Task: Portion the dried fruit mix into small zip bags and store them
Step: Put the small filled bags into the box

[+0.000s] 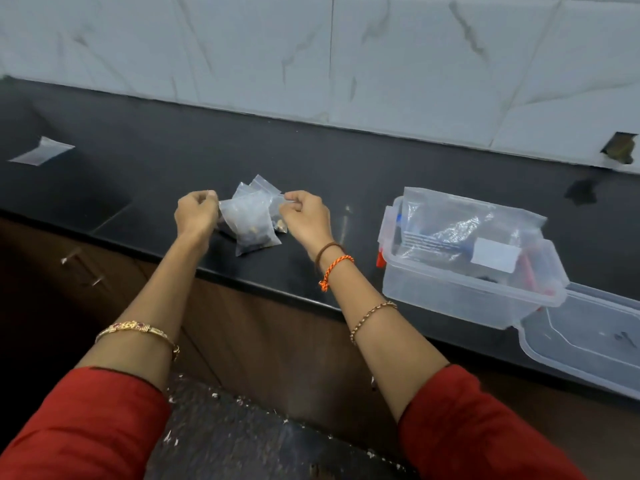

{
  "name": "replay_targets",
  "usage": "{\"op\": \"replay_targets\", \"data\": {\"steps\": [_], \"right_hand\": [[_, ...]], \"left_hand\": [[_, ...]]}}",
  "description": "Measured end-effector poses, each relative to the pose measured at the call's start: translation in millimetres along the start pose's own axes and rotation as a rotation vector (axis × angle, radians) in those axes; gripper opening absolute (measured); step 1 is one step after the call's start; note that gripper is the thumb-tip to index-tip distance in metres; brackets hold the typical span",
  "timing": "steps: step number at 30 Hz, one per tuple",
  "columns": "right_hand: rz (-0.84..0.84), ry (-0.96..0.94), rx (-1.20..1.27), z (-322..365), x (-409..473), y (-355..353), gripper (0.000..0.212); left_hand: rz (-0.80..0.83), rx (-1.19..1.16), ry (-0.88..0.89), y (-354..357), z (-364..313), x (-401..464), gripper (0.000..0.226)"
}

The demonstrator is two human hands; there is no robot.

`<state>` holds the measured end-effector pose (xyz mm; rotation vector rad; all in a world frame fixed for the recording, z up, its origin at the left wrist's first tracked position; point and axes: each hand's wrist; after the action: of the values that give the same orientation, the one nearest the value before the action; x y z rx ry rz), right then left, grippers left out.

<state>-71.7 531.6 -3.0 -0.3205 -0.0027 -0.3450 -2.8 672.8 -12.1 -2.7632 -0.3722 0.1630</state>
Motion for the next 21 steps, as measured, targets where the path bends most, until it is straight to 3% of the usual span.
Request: {"op": "replay_targets", "data": {"steps": [9,16,21], "right_hand": [[0.076,-0.012,-0.206,-6.2,60.2,45.1,0.05],[-0.023,0.038,-0.158,-9.9,60.5,47.3,0.027],[-0.099,0.032,-0.142,-7.0,50.4,52.1,0.046]], "left_hand": [[0.253,-0.002,0.025,19.5,-13.2,62.8,0.045],[0.464,0.106,0.177,17.2,-8.3,86.4,0.01],[0.506,0.18,0.303,15.4,-7.2,89.0,0.008]]}}
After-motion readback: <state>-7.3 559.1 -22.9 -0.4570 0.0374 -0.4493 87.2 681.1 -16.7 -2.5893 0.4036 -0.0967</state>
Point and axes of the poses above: each hand's wrist, its own x-axis towards the middle knuckle, its own y-axis out of the palm, z = x × y, and after that the axes turned 3 degrees about -y, right-handed
